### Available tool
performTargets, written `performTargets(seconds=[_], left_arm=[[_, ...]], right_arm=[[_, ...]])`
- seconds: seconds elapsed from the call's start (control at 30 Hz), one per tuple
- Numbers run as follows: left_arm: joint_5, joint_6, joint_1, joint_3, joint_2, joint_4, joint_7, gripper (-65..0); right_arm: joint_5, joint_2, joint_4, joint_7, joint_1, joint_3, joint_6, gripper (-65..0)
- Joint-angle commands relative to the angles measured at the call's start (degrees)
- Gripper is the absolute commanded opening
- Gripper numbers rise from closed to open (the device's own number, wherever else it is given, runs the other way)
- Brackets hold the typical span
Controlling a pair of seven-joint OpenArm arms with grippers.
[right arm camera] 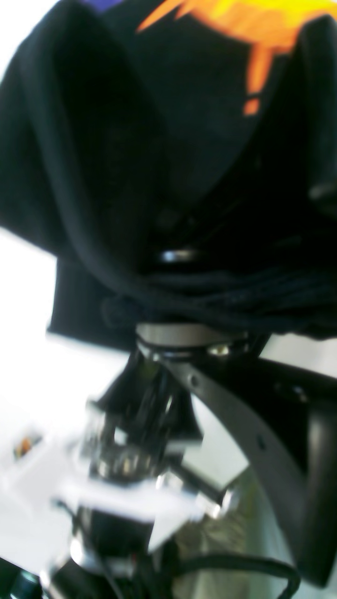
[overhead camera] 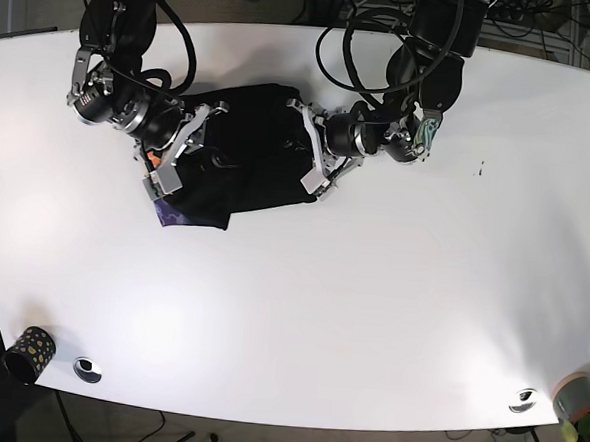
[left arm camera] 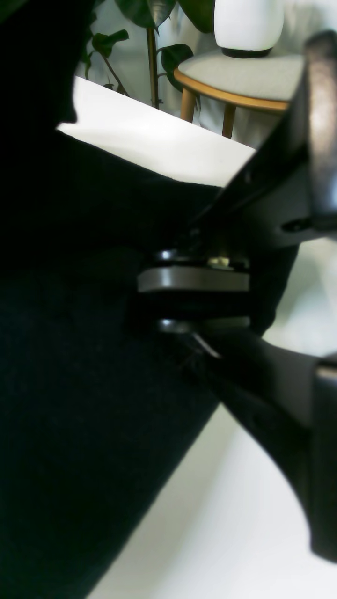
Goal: Fold the T-shirt properly
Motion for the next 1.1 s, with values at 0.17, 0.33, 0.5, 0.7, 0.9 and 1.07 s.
performTargets(seconds=[0.17,0.33,0.5,0.7,0.9,1.07], left_arm=[[1.77,0.52,-0.43,0.18,-0.11,0.19,-0.15,-58.7],[1.77,0.25,-0.52,0.09,-0.2,0.45,-0.15,-58.7],[1.68,0.25,-0.43,0.09,-0.2,0.54,-0.33,-58.7],[1.6,-2.12,-0.25,0.01,-0.2,5.55,-4.02,-58.7],[1.6,-7.31,1.5,-3.69,-0.2,11.62,-6.22,-58.7],[1.68,-9.77,3.7,-9.58,-0.81,15.66,-6.13,-58.7]], right_arm=[[1.4,-0.46,-4.34,1.99,4.16,-3.89,0.04,-30.9],[1.49,-0.28,-4.43,2.43,4.16,-3.89,0.04,-9.5],[2.02,1.39,-1.53,2.43,2.93,-4.07,0.39,-7.6],[2.02,1.74,3.39,2.6,1.17,-1.43,0.57,-10.9],[1.84,1.65,1.55,2.6,0.29,1.91,0.57,-16.3],[1.49,1.74,-2.94,2.6,0.64,1.65,0.57,-16.3]])
